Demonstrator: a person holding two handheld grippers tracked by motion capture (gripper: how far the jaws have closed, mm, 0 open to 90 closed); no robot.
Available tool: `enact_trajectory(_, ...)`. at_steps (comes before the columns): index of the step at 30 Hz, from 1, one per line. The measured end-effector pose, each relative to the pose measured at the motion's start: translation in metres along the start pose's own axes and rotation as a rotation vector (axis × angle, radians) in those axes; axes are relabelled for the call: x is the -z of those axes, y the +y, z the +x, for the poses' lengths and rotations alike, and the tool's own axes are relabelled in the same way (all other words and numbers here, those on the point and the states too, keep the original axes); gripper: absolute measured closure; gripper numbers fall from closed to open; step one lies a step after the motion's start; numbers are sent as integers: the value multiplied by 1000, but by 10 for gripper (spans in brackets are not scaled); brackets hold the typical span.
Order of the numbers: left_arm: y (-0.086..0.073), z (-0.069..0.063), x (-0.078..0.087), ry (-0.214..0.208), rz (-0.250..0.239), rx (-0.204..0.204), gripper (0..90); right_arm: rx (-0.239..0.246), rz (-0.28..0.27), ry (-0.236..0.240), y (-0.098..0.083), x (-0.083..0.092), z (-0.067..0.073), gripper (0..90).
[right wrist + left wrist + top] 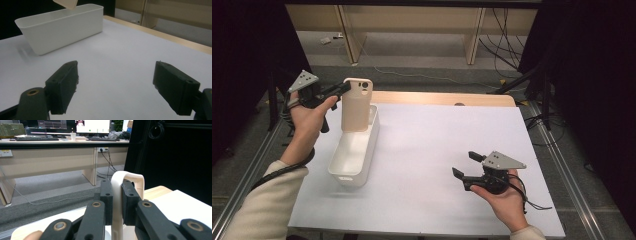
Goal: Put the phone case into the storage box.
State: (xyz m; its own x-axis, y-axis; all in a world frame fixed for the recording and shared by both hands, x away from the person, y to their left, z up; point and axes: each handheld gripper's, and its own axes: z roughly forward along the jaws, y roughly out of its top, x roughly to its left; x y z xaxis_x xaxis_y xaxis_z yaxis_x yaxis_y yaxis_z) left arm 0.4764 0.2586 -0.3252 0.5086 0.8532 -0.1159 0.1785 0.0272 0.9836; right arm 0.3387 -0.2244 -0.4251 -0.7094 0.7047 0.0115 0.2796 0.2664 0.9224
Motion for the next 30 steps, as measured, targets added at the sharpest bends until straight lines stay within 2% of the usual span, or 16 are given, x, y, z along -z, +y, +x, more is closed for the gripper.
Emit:
enact_trajectory(1, 0, 0, 0, 2, 1, 1, 813, 0, -24, 3, 0, -2, 0, 211)
enact_trajectory(2, 0, 1, -1, 3, 0, 3, 813, -25, -9, 14, 0, 0, 2, 210)
enact_trajectory(3, -1, 1, -1, 5, 1, 3, 813, -2, -24, 7, 0, -1, 0, 209)
enact_trajectory(8, -2, 4, -2, 13, 5, 6, 812, -14, -22, 11, 0, 2, 1, 201)
enact_trajectory(9, -2, 5, -2, 14, 3, 7, 813, -30, -16, 16, -1, 3, 2, 200)
enact_trajectory(11, -2, 5, -2, 15, 6, 8, 813, -17, -23, 8, -1, 3, 1, 194)
enact_trajectory(12, -2, 5, -3, 15, 6, 8, 813, -9, -50, 7, -1, 2, 0, 192)
enact_trajectory(13, -2, 5, -3, 16, 6, 9, 813, -6, -18, -3, -1, 5, -1, 190)
enact_trajectory(15, -2, 6, -3, 18, 5, 8, 813, -23, -2, 4, -1, 7, 0, 184)
enact_trajectory(16, -2, 6, -4, 17, 4, 8, 813, -4, -14, -13, -1, 7, -1, 182)
enact_trajectory(18, -2, 7, -4, 19, 5, 8, 813, -26, -23, 5, -2, 7, -1, 177)
enact_trajectory(20, -3, 7, -5, 20, 5, 8, 813, -16, -48, -11, -2, 7, -2, 172)
enact_trajectory(21, -3, 7, -5, 20, 6, 8, 813, -37, -30, -2, -2, 8, 0, 170)
enact_trajectory(25, -4, 8, -7, 21, 9, 9, 813, -11, -39, -17, -3, 10, -3, 165)
enact_trajectory(29, -5, 7, -9, 19, 11, 11, 813, -25, -39, -15, -4, 11, -2, 161)
enact_trajectory(30, -5, 7, -10, 18, 12, 11, 812, -12, -50, -20, -4, 11, -3, 161)
